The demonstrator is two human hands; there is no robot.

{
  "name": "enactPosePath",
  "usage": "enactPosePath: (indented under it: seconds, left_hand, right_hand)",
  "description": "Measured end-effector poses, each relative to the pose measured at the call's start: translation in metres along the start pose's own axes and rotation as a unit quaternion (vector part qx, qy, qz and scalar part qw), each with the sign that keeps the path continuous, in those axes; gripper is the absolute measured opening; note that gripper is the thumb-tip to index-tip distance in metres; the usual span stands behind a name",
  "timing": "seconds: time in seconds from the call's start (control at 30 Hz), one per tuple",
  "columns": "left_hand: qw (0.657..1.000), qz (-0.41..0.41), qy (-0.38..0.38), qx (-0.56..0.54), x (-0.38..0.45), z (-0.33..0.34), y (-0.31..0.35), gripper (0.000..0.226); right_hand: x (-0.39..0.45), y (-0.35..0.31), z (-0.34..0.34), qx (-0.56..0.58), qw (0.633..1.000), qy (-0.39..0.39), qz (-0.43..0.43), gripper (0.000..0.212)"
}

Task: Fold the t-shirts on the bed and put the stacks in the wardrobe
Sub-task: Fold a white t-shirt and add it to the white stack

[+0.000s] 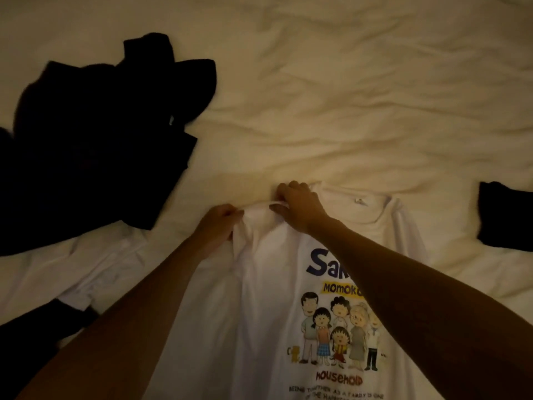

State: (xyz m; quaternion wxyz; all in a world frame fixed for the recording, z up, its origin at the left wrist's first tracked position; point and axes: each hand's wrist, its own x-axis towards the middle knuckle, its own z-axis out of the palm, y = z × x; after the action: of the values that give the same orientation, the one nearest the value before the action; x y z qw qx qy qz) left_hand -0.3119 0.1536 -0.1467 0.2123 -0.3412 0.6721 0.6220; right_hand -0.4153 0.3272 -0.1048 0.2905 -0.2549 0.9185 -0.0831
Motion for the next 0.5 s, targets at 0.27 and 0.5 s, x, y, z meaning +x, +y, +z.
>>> enactPosePath:
  seconds: [0.27,0.5]
  left_hand:
    - [0.974,-0.037,-0.110,0.196,-0.006,-0.069,0.001,0.036]
    - [0.993,-0.018,0.009,0.116,-0.016,-0.096,0.019,0.022]
  right_hand:
    - [0.033,-0.020,0.002,0.091,0.989,0.031,0.109,0.019]
    - [0.036,-0.020,0.005,0.181,0.969,0.058,0.157,0.015]
